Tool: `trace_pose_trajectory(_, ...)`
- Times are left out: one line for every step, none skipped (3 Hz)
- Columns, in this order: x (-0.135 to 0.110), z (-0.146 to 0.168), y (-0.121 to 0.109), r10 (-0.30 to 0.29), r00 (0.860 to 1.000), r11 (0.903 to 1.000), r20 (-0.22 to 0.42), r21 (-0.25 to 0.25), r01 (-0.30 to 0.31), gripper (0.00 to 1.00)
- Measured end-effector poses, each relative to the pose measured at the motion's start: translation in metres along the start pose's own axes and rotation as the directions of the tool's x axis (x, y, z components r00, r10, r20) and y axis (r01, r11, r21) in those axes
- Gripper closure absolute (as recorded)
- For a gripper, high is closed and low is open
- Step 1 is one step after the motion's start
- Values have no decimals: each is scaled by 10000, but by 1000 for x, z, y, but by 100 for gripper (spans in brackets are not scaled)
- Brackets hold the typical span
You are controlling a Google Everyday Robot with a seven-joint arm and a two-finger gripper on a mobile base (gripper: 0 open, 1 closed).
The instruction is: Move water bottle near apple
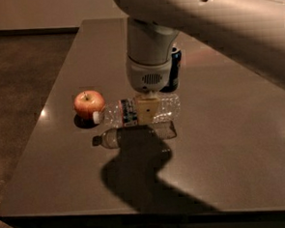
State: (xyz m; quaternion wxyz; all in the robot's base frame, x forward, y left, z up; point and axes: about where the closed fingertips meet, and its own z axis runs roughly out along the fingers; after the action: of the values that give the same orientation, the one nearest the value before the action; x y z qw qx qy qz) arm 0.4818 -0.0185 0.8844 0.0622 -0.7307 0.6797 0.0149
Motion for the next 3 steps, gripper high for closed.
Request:
trace_pose_trajectory(-16,9,-1,-318,9994,9994,107,-96,319,88)
trace_pose_trajectory(-22,22,-2,-451,9986,9985,287,-312,460,57)
trace_pose_trajectory(-21,30,-3,-416,9985,9981,346,-432,430,35)
